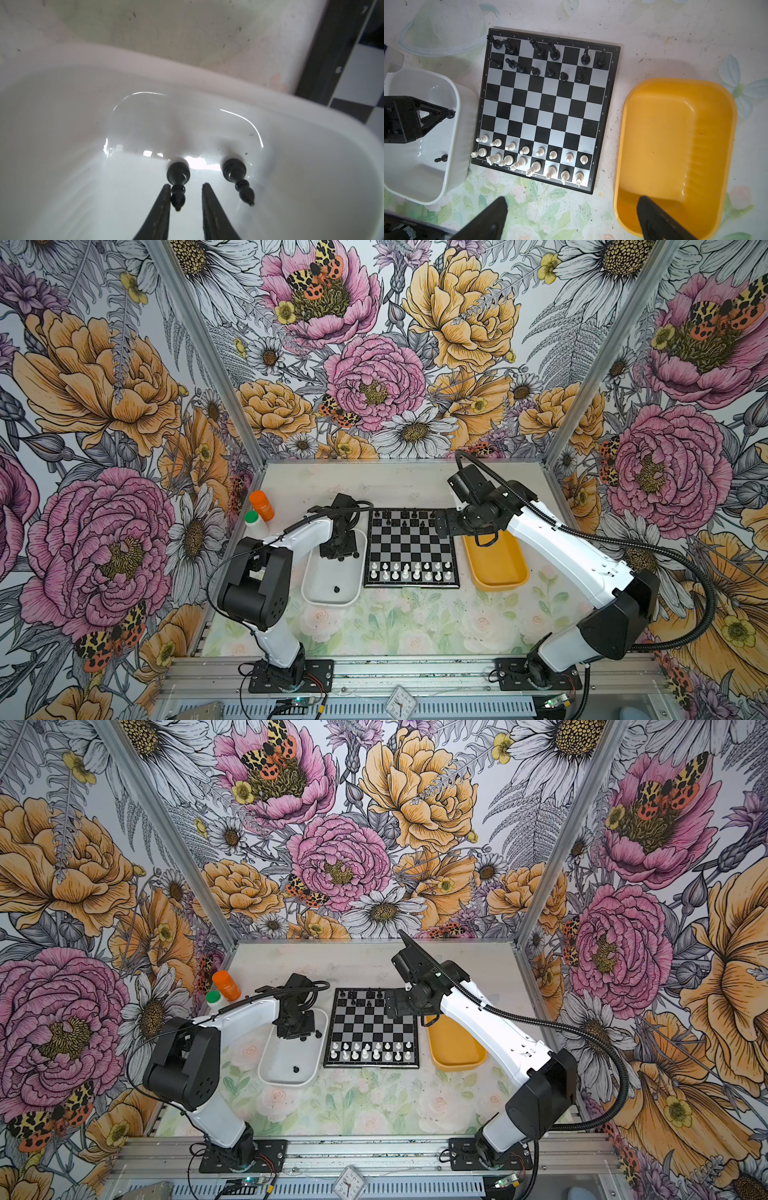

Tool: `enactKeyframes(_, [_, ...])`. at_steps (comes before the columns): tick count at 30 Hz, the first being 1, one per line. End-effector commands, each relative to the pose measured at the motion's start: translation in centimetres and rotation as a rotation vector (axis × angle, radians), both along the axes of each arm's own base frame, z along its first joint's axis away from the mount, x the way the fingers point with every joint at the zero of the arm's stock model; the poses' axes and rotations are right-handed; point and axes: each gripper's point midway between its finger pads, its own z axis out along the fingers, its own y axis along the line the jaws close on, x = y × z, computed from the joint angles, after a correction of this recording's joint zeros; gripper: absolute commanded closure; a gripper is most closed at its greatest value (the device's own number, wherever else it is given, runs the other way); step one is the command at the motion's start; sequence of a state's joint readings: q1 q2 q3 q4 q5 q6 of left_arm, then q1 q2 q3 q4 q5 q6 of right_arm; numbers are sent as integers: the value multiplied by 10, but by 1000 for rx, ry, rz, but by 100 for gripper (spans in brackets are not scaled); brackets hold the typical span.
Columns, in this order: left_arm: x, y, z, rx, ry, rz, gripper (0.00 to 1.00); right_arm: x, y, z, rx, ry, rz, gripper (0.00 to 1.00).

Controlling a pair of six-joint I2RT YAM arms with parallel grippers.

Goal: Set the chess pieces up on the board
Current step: 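Lower the left gripper onto a small black pawn in the white tray and close, then lift the black pawn and carry it over the board with the left gripper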

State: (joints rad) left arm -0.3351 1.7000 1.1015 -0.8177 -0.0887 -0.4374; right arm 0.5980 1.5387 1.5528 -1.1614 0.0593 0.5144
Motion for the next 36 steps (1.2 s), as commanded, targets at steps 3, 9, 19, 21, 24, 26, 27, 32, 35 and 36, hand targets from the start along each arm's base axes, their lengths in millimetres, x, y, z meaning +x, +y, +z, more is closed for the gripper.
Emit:
enactKeyframes(3, [11,3,5,9,-29,-2,77,2,-4,16,11,-49,-4,0])
enactKeyframes(9, [8,5,2,13,-17,-4,81,2,-6,15,8,-48,-8,0])
enactKeyframes(19, [7,6,-2,18,-4,-13,88,0,-8,14,7,-45,-17,0])
enactKeyframes(21, [6,6,-3,18,-2,-15,89,0,-8,14,7,-45,-21,0])
enactKeyframes(24, [6,7,-1,18,-3,-16,90,-1,-8,15,11,-45,-23,0])
enactKeyframes(26, [8,8,2,20,-9,-17,91,-1,-8,16,13,-47,-25,0])
enactKeyframes(27, [9,8,6,19,-16,-17,91,-1,-8,16,14,-48,-26,0])
enactKeyframes(32, [20,11,35,16,-64,-22,91,-1,-8,18,18,-51,-29,0])
enactKeyframes(35, [29,9,60,0,-112,-25,91,-1,-8,19,20,-54,-33,0])
enactKeyframes(36, [33,6,68,-11,-127,-26,91,-1,-9,19,21,-56,-35,0])
